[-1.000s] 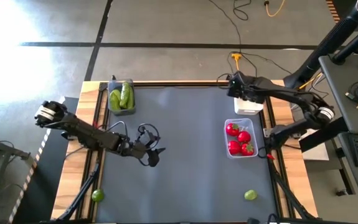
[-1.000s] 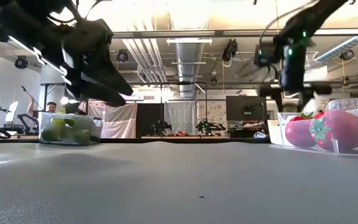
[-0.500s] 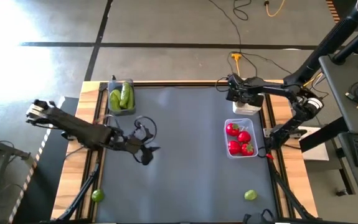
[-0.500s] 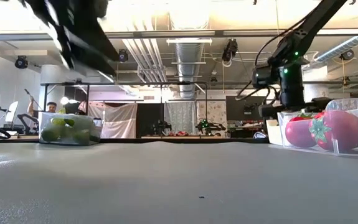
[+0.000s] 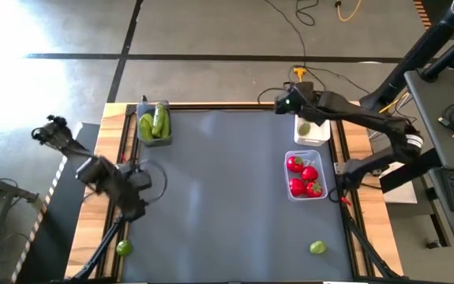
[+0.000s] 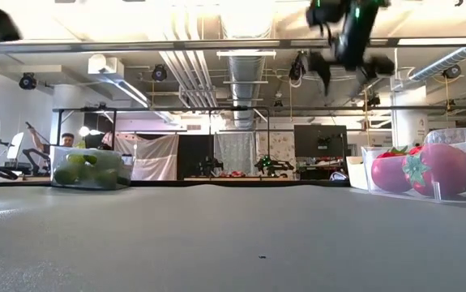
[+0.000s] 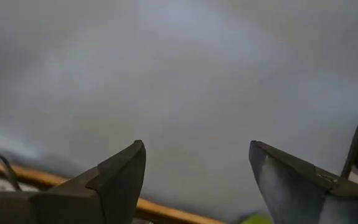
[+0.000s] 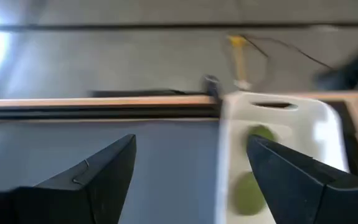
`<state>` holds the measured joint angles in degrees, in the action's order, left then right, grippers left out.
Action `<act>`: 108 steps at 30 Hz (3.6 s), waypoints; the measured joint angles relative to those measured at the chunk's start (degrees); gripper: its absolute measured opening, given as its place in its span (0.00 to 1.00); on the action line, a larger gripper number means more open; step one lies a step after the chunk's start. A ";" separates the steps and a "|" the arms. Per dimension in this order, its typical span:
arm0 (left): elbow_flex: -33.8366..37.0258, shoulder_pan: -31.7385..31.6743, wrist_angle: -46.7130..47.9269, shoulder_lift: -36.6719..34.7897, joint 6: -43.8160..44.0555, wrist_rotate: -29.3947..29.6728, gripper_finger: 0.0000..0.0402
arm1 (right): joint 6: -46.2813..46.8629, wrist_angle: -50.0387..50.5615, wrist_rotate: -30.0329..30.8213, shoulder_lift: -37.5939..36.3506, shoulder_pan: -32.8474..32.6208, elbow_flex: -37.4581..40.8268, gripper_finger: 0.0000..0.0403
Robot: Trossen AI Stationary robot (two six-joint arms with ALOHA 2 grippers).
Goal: Sort produce into baskets
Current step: Put the lime into the white bin
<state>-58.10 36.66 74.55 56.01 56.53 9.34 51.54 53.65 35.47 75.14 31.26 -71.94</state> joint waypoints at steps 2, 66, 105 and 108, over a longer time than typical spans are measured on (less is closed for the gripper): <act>2.74 5.39 -0.80 0.34 6.29 1.31 0.68 | 0.84 0.02 1.43 -0.95 -4.78 -2.31 0.73; 10.45 15.83 -23.14 32.24 -8.05 5.52 0.44 | 3.28 -4.53 1.61 8.78 -32.92 -6.48 0.61; 17.49 -27.93 -75.88 40.07 -77.49 -14.39 0.66 | -18.84 -24.91 -5.44 29.33 -56.12 -6.48 0.67; 17.10 -27.23 -71.20 39.00 -74.15 -14.16 0.71 | -31.76 -31.76 -6.57 29.56 -53.61 -6.48 0.71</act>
<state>-40.99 9.43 3.34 95.01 -17.63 -4.82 19.78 21.89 28.90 104.69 -22.34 -78.41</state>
